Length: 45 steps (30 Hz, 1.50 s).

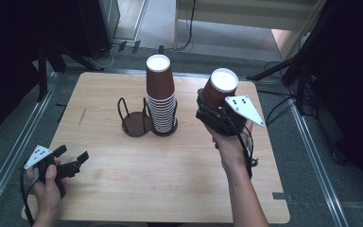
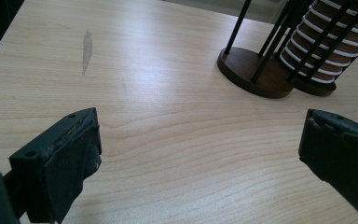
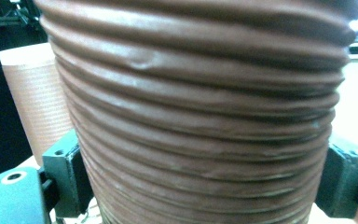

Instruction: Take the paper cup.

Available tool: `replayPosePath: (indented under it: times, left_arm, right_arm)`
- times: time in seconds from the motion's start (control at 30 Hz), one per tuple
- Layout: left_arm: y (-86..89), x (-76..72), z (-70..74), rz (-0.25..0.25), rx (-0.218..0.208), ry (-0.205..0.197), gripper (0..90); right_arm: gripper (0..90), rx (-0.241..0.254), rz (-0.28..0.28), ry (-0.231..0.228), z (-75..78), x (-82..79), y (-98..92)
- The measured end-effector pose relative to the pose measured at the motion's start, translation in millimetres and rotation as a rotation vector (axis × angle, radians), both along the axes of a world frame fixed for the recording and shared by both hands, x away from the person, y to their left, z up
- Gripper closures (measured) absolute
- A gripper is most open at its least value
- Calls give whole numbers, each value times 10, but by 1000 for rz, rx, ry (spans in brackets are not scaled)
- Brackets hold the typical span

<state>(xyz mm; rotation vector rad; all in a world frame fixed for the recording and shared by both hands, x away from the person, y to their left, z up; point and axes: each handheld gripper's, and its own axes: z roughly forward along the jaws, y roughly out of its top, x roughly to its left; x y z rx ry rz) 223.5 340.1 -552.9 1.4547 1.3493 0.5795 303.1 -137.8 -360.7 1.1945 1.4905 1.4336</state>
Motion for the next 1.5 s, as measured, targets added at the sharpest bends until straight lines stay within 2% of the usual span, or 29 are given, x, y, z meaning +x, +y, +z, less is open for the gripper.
replayPosePath:
  times: [0.07,0.23,0.33,0.43,0.53,0.67,0.73,0.83,0.93,1.1,1.33,1.5]
  left_arm:
    - [-1,-4,1,-10,2,-6,0]
    - [-23,-8,4,-25,17,-14,0]
    - [-35,-5,9,-31,33,-10,0]
    - [-82,-10,28,-76,57,-25,0]
    - [-138,-3,55,-106,83,-19,0]
    - [-220,18,111,-132,72,-12,0]
    - [-274,26,159,-159,49,-18,0]
    - [-371,40,252,-195,39,-27,0]
    - [-477,52,338,-219,37,-44,0]
    - [-640,69,446,-253,58,-60,0]
    - [-844,162,578,-271,64,-87,0]
    - [-980,229,678,-294,82,-112,0]
  right_arm:
    - [125,13,33,4,-75,-24,-25]
    - [124,-1,-19,34,-246,-61,-72]
    - [123,5,-11,44,-335,-95,-110]
    - [121,0,2,60,-438,-131,-137]
    - [121,0,-1,74,-544,-162,-171]
    - [123,-3,20,91,-680,-203,-208]
    - [123,-5,32,101,-734,-218,-222]
    - [124,-16,41,98,-805,-245,-236]
    - [124,-21,56,101,-868,-261,-239]
    - [125,-29,71,99,-907,-269,-223]
    - [130,-38,59,87,-960,-286,-174]
    - [131,-40,58,101,-1009,-294,-136]
